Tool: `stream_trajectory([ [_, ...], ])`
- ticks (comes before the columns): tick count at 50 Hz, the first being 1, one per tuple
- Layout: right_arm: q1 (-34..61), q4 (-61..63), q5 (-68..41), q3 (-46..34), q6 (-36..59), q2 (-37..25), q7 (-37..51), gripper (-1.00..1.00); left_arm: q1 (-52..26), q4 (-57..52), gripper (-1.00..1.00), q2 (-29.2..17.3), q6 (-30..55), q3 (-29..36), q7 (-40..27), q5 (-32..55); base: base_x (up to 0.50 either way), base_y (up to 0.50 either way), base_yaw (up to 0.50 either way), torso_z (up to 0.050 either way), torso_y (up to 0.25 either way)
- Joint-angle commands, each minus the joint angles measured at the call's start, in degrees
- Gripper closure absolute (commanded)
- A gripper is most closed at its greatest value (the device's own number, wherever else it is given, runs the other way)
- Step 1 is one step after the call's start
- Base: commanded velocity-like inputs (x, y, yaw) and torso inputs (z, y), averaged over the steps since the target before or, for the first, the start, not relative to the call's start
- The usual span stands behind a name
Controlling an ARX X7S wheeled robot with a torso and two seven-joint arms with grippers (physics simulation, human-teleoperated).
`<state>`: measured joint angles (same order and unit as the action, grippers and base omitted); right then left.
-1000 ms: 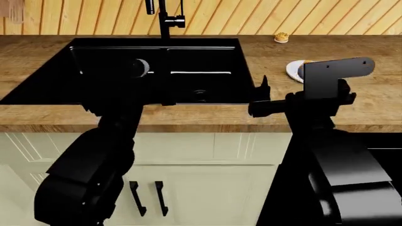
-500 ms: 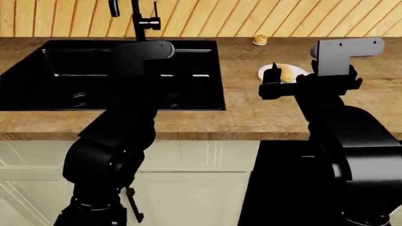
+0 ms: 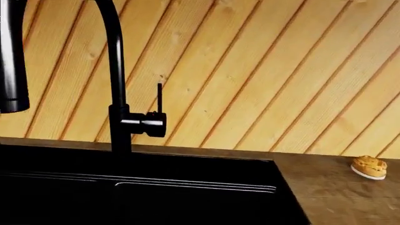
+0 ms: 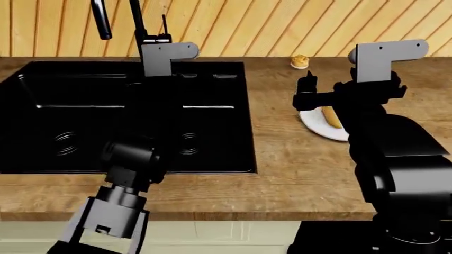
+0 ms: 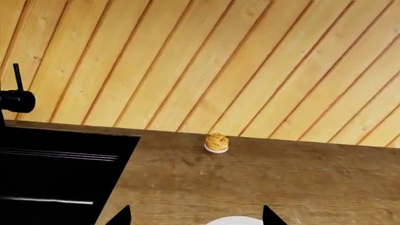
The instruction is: Pick the potato from the counter and place it in the sink. Then turn on the sink faucet.
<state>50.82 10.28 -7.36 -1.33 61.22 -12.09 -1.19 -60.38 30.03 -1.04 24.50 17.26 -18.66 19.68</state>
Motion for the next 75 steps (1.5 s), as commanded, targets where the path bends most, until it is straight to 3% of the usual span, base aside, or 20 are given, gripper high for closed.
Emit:
stream_trajectory([
  [1, 0.25, -0.42, -0.26, 0.14, 0.1, -0.45, 0.24, -1.0, -2.74, 9.16, -1.0, -0.13, -5.56, 2.53, -0.39, 0.77, 0.45, 0.17, 0.0, 0.0, 0.0],
  [16, -0.11, 0.38, -1.33, 1.1, 0.51, -0.63, 0.09, -1.0, -5.65, 23.25, -1.0, 0.78, -15.44, 7.25, 0.59, 3.85, 0.39, 0.13, 0.0, 0.0, 0.001],
  [40, 0.17, 0.19, -2.19, 1.12, 0.59, -0.92, 0.21, -1.0, -6.71, 26.08, -1.0, -0.06, -19.52, 10.71, -1.25, 8.4, 0.5, 0.0, 0.0, 0.0, 0.001],
  [57, -0.06, 0.47, -2.17, 0.47, 0.34, -1.62, 0.57, -1.0, -9.61, 33.76, -1.0, 0.75, -24.6, 12.37, -1.23, 11.96, 0.47, 0.0, 0.0, 0.0, 0.001],
  [67, 0.46, 1.26, -2.08, -0.2, 5.77, -3.1, 1.01, -1.0, -10.09, 32.74, -1.0, -0.53, -24.37, 13.18, -0.7, 14.69, 0.0, 0.0, 0.0, 0.0, 0.0],
  [75, 0.98, 9.39, -4.01, 0.34, 19.66, -5.41, 0.4, -1.0, -8.59, 26.84, -1.0, -2.2, -21.86, 13.63, -1.78, 15.79, 0.0, 0.0, 0.0, 0.0, 0.0],
])
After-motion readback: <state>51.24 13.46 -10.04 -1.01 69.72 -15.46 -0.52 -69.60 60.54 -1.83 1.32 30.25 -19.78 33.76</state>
